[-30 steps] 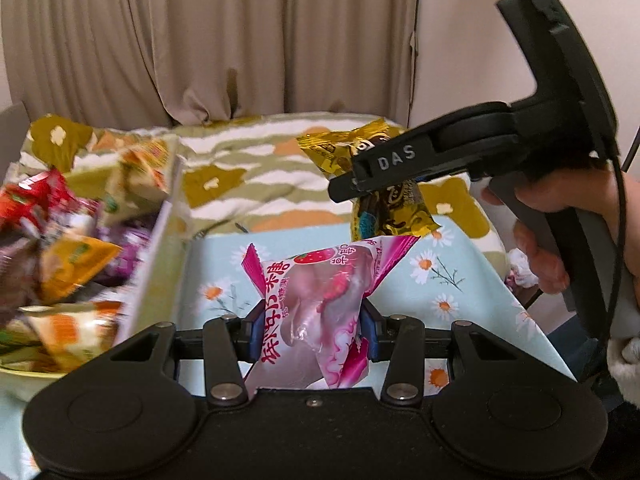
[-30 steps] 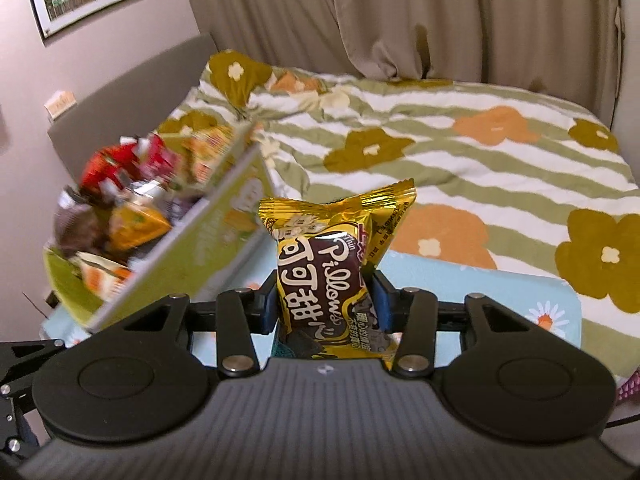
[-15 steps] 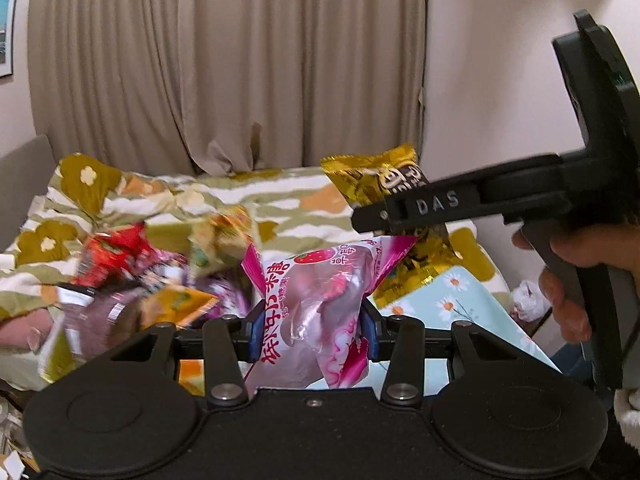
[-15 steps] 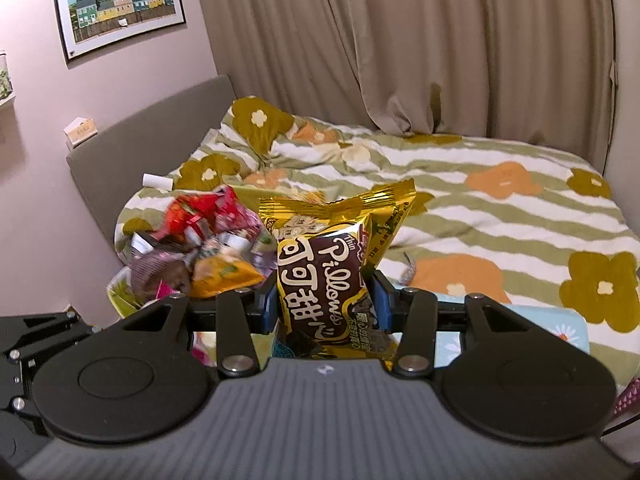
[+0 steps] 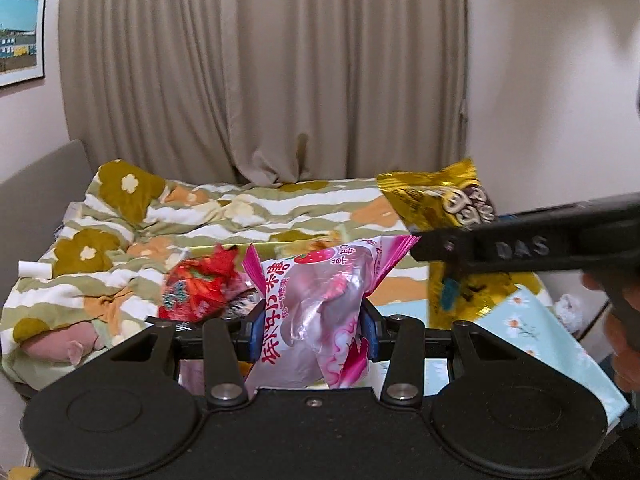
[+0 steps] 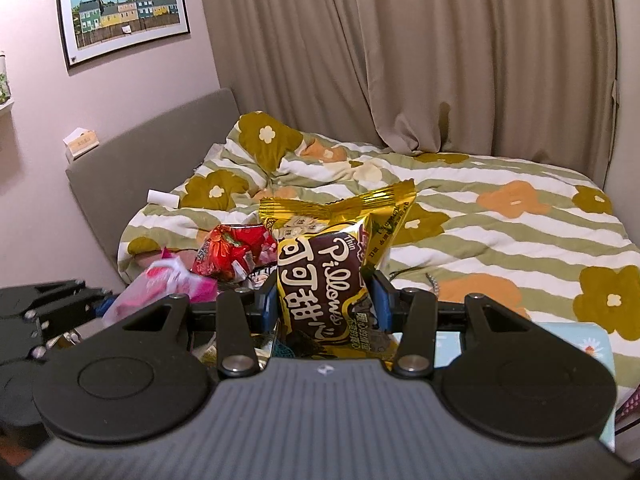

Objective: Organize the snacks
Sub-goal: 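Carry the pink bag and gold Pillows bag toward the yellow box, then lower both bags into the yellow box and open both tools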

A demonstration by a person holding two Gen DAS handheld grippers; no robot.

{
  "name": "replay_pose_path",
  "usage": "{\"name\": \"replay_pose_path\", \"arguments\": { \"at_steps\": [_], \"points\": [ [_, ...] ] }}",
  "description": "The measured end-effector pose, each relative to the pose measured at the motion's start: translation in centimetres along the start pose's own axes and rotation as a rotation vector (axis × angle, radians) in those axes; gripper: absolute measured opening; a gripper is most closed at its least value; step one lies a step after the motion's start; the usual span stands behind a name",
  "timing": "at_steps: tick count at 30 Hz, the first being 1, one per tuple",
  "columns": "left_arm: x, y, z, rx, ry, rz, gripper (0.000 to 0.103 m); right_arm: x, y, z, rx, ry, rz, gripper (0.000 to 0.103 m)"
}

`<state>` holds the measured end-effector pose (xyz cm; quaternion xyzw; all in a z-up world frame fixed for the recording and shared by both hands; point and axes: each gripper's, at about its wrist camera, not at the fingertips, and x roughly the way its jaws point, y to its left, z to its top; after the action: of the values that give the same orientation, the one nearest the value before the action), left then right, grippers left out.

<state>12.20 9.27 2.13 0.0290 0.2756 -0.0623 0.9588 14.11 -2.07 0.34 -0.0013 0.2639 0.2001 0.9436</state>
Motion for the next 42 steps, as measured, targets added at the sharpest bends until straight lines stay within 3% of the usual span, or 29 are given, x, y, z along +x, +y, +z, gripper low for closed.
{"name": "replay_pose_path", "arguments": {
  "at_steps": [6, 8, 9, 10, 11, 17, 32, 34, 35, 36, 42],
  "points": [
    [3.7, 1.8, 0.2, -0.026, 0.041, 0.004, 0.049, 3.3, 0.4, 1.0, -0.010, 0.032, 0.006, 0.060],
    [4.4, 1.8, 0.1, -0.033, 0.052, 0.010, 0.054, 4.3, 0.2, 1.2, -0.014, 0.042, 0.010, 0.060],
    [4.7, 1.8, 0.2, -0.034, 0.048, 0.011, 0.070, 4.8, 0.0, 1.4, -0.017, 0.049, 0.013, 0.060],
    [5.1, 1.9, 0.2, -0.032, 0.046, 0.017, 0.097, 5.2, -0.1, 1.5, -0.018, 0.052, 0.015, 0.060],
    [5.2, 2.0, 0.2, -0.030, 0.033, 0.032, 0.103, 5.6, -0.2, 1.6, -0.018, 0.053, 0.015, 0.060],
    [5.2, 2.4, -0.5, 0.002, 0.037, 0.050, 0.103, 7.6, -0.5, 1.5, -0.019, 0.081, 0.021, 0.060],
    [5.9, 4.7, -0.4, -0.064, 0.073, 0.066, 0.103, 12.1, 1.7, 3.0, -0.060, 0.131, 0.084, 0.064],
    [6.0, 5.0, -0.5, -0.067, 0.079, 0.072, 0.103, 13.1, 2.1, 3.0, -0.057, 0.143, 0.099, 0.069],
    [6.1, 5.0, -0.5, -0.067, 0.084, 0.074, 0.103, 13.5, 2.1, 3.0, -0.050, 0.148, 0.103, 0.083],
    [6.2, 5.2, -0.6, -0.066, 0.088, 0.076, 0.103, 13.9, 2.1, 2.9, -0.041, 0.145, 0.103, 0.103],
    [6.5, 5.5, -1.3, -0.076, 0.117, 0.079, 0.103, 13.8, 1.5, 2.1, 0.005, 0.146, 0.120, 0.103]
  ]
}}
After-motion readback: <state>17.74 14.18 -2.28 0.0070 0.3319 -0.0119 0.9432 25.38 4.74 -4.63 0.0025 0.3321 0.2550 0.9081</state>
